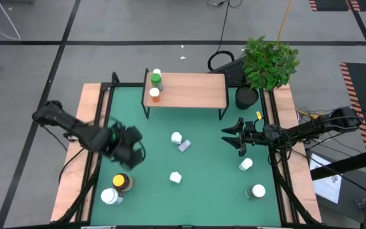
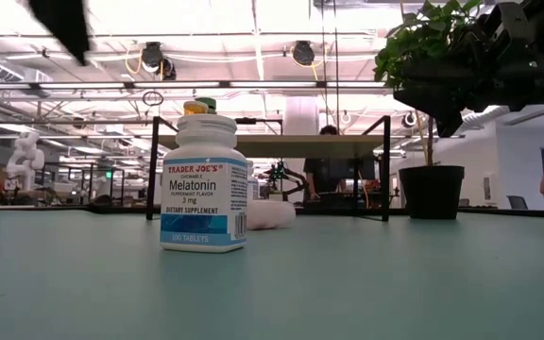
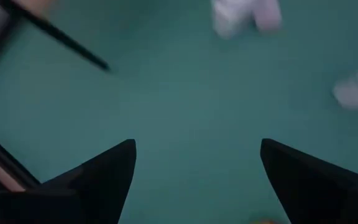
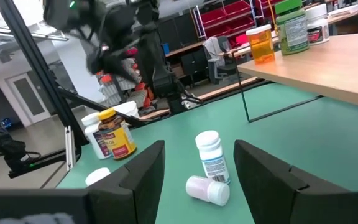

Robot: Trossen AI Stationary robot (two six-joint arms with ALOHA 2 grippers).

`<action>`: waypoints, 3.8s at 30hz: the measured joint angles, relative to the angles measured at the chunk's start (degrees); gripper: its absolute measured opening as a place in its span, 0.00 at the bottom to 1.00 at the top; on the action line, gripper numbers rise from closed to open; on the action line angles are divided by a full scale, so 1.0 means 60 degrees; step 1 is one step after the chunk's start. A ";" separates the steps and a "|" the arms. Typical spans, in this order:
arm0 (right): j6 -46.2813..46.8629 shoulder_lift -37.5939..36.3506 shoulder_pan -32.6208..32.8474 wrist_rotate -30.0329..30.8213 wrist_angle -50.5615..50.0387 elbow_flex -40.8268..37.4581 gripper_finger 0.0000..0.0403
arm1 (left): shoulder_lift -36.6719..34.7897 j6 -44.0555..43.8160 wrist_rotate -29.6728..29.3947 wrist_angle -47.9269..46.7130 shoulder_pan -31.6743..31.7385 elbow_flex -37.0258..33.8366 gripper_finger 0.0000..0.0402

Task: Pick and place medicine bottles onto shelf by color
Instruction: Put the yellow bottle on the shelf

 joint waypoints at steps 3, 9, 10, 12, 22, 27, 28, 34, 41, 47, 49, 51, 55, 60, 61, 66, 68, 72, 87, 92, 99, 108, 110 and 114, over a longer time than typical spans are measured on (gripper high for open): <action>0.0025 -0.0003 0.0000 -0.0176 0.0003 0.0001 0.46 | 0.0098 -0.1275 0.0680 0.0037 -0.0964 -0.0431 0.86; 0.0131 0.0000 0.0000 -0.0186 -0.0084 0.0000 0.46 | 0.0079 -0.3504 0.1144 0.0046 -0.2718 -0.0566 0.86; 0.0131 0.0000 0.0000 -0.0186 -0.0084 0.0000 0.46 | 0.0079 -0.3819 0.1143 0.0041 -0.2950 -0.0566 0.86; 0.0135 0.0000 0.0000 -0.0183 -0.0084 -0.0002 0.46 | 0.0136 -0.4334 0.1133 0.0032 -0.3389 -0.0566 0.86; 0.0211 0.0000 0.0000 -0.0179 -0.0076 -0.0002 0.46 | 0.1021 -0.5121 0.1917 0.0418 -0.4424 -0.0574 0.86; 0.0211 0.0000 0.0000 -0.0172 -0.0073 0.0000 0.46 | 0.1410 -0.4995 0.2158 0.0730 -0.4804 -0.0574 0.86; 0.0211 0.0000 0.0000 -0.0172 -0.0064 0.0001 0.46 | 0.1454 -0.4995 0.2159 0.0711 -0.4854 -0.0574 0.86; 0.0211 0.0000 0.0004 -0.0172 0.0201 -0.0002 0.47 | 0.1584 -0.5227 0.2149 0.0282 -0.4891 -0.0574 0.82; 0.0280 0.0000 0.0004 -0.0197 0.0340 0.0055 0.46 | 0.1584 -0.4964 0.1953 0.0254 -0.4632 -0.0574 0.59; 0.0372 0.0000 0.0004 -0.0435 0.0364 0.0059 0.46 | 0.1569 -0.4477 0.1933 0.0365 -0.4361 -0.0563 0.52; 0.0386 0.0000 0.0004 -0.0438 0.0361 0.0059 0.46 | 0.1569 -0.4316 0.1930 0.0413 -0.4253 -0.0563 0.53; 0.0386 0.0000 0.0004 -0.0438 0.0364 0.0058 0.46 | 0.1569 -0.4106 0.1930 0.0447 -0.4107 -0.0559 0.55; 0.0386 0.0000 0.0004 -0.0441 0.0364 0.0056 0.47 | 0.1430 -0.3467 0.1938 0.0457 -0.3572 -0.0547 0.56; 0.0390 0.0000 0.0004 -0.0445 0.0361 0.0056 0.46 | 0.1252 -0.1452 0.1935 0.0453 -0.2145 -0.0072 0.53; 0.0390 0.0000 0.0004 -0.0445 0.0361 0.0056 0.46 | 0.1256 -0.0867 0.1938 0.0456 -0.1780 0.0106 0.53; 0.0390 0.0000 0.0004 -0.0445 0.0294 0.0056 0.46 | 0.1258 0.2180 0.1933 0.0539 0.0101 0.1374 0.55; 0.0390 0.0000 0.0004 -0.0445 0.0194 0.0056 0.46 | 0.1259 0.3397 0.1933 0.0568 0.0904 0.1974 0.55; 0.0423 0.0000 0.0004 -0.0443 0.0004 0.0056 0.46 | 0.1275 0.5670 0.2034 0.0863 0.2561 0.3191 0.56; 0.0448 0.0000 -0.0481 -0.0412 -0.0368 0.0056 0.46 | 0.4651 1.1494 0.3000 0.0930 0.7732 0.8750 0.56; 0.0459 -0.0004 -0.0710 -0.0423 -0.0741 0.0056 0.46 | 0.5967 1.2458 0.2955 0.1051 0.8932 1.0209 0.56; 0.0493 0.0007 -0.0711 -0.0421 -0.1497 0.0056 0.46 | 0.6283 1.2974 0.2940 0.0769 1.0304 1.0002 0.56; 0.0410 0.0007 -0.0718 -0.0412 -0.1309 0.0054 0.46 | 0.6268 1.3021 0.3578 0.0702 1.0867 1.0009 0.56; 0.0416 0.0007 -0.0718 -0.0409 -0.1297 0.0052 0.46 | 0.6268 1.3129 0.3769 0.0709 1.0877 1.0009 0.56; 0.0419 0.0007 -0.0718 -0.0409 -0.1297 0.0052 0.46 | 0.6268 1.3218 0.3913 0.0810 1.0821 1.0009 0.56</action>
